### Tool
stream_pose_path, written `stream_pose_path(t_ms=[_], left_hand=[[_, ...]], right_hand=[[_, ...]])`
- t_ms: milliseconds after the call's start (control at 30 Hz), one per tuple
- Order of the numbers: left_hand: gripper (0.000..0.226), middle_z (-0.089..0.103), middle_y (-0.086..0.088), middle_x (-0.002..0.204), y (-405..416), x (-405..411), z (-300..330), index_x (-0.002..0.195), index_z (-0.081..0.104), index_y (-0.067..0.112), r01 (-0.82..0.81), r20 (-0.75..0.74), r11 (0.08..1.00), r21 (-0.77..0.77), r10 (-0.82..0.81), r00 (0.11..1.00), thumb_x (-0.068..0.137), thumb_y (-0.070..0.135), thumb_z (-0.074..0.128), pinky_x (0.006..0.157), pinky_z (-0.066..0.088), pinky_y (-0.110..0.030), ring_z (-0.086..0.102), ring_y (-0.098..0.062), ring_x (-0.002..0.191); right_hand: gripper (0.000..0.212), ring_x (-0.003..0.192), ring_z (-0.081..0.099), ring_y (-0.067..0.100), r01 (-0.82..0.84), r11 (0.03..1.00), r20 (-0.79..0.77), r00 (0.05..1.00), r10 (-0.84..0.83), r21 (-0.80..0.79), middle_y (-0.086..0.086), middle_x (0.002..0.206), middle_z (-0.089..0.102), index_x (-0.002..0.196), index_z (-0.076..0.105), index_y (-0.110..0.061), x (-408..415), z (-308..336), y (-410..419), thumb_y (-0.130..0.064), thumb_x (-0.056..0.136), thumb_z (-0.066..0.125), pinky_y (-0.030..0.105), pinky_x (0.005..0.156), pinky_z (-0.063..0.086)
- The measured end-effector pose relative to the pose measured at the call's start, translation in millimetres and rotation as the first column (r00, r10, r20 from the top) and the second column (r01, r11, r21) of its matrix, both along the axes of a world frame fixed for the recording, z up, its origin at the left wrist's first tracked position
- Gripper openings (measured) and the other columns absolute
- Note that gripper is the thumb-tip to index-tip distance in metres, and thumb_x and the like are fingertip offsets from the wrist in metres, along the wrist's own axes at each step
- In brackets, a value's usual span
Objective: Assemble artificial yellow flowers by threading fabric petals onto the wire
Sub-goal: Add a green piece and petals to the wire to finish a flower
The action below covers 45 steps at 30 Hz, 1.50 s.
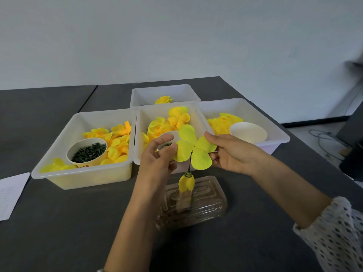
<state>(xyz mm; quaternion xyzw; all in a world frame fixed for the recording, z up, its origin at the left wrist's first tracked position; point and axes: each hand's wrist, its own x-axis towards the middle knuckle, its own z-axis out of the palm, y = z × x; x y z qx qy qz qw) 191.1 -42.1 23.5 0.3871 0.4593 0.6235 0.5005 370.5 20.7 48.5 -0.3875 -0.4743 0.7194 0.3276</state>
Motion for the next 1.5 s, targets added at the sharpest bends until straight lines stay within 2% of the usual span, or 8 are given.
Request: stream_pose_path(t_ms=[433,667,833,1067,1200,1300,1400,1500], left_hand=[[0.014,0.051,-0.009,0.068,-2.6,-14.3,-15.6,0.109,0.065,0.012,-0.048,-0.210,0.998,0.051,0.057,0.976,0.096,0.010,0.060,0.054,0.043,-0.017,0.046,-0.009,0.059],[0.012,0.069,-0.008,0.068,-11.8,-18.4,-36.3,0.098,0.062,0.024,-0.026,-0.483,0.999,0.038,0.041,0.875,0.094,0.012,0.062,0.070,0.050,-0.043,0.060,-0.032,0.068],[0.016,0.057,0.013,0.053,-12.4,-16.0,-44.9,0.092,0.058,0.030,-0.044,-0.590,0.999,0.028,0.052,0.805,0.093,0.015,0.063,0.052,0.035,-0.020,0.044,-0.002,0.048],[0.014,0.073,0.005,0.076,-16.0,-20.1,-44.5,0.090,0.058,0.027,0.004,-0.640,0.998,-0.064,-0.044,0.767,0.094,0.014,0.063,0.063,0.046,-0.021,0.065,-0.012,0.075],[0.012,0.068,0.016,0.075,-11.7,-39.2,-34.7,0.090,0.063,0.029,0.084,-0.682,0.994,-0.065,-0.106,0.724,0.094,0.018,0.062,0.060,0.042,-0.015,0.060,0.001,0.069],[0.010,0.062,0.014,0.070,7.9,-65.6,-20.7,0.089,0.064,0.028,-0.090,-0.677,0.994,0.063,0.109,0.728,0.092,0.019,0.063,0.055,0.038,-0.009,0.056,0.005,0.065],[0.012,0.063,0.007,0.086,45.5,-88.9,-6.0,0.099,0.064,0.024,-0.283,-0.754,0.943,0.177,0.315,0.577,0.092,0.014,0.061,0.067,0.041,-0.013,0.061,-0.004,0.085],[0.037,0.052,-0.010,0.125,93.9,-96.8,-1.3,0.126,0.058,0.028,-0.267,-0.958,0.963,0.033,0.106,0.265,0.092,0.012,0.058,0.098,0.040,-0.040,0.045,-0.033,0.122]], right_hand=[[0.025,0.052,0.047,0.008,-0.087,0.996,0.018,0.996,0.087,0.013,0.000,0.066,0.060,0.075,0.075,-0.018,0.6,-18.1,-1.2,-0.041,0.076,0.066,0.020,0.050,0.041],[0.023,0.046,0.046,0.007,-0.111,0.989,0.322,0.944,0.073,0.101,-0.003,0.057,0.059,0.082,0.067,-0.012,0.2,-36.2,-10.8,-0.026,0.096,0.055,0.019,0.041,0.038],[0.026,0.043,0.044,0.005,-0.142,0.987,0.359,0.927,0.106,0.075,-0.006,0.051,0.054,0.081,0.065,-0.010,-0.8,-33.8,-14.7,-0.026,0.097,0.054,0.018,0.040,0.037],[0.036,0.039,0.039,0.011,-0.198,0.960,0.556,0.829,0.057,0.196,0.006,0.046,0.048,0.079,0.055,-0.003,2.1,-34.3,-16.6,-0.035,0.095,0.054,0.020,0.042,0.035],[0.035,0.039,0.044,0.010,-0.189,0.934,0.632,0.774,-0.050,0.305,0.006,0.055,0.059,0.078,0.058,-0.011,8.7,-35.3,-18.4,-0.040,0.096,0.050,0.019,0.042,0.038],[0.025,0.042,0.048,0.004,-0.044,0.911,0.625,0.742,-0.245,0.409,0.004,0.073,0.065,0.092,0.061,-0.015,18.0,-40.2,-22.4,-0.036,0.096,0.049,0.016,0.042,0.039],[0.019,0.042,0.049,0.002,0.066,0.887,0.581,0.733,-0.354,0.457,0.005,0.076,0.064,0.091,0.060,-0.014,23.7,-44.6,-31.0,-0.030,0.096,0.051,0.014,0.042,0.039],[0.014,0.039,0.045,0.004,0.122,0.899,0.523,0.777,-0.350,0.420,0.005,0.073,0.064,0.092,0.061,-0.015,23.3,-44.5,-43.4,-0.025,0.095,0.053,0.014,0.039,0.036]])
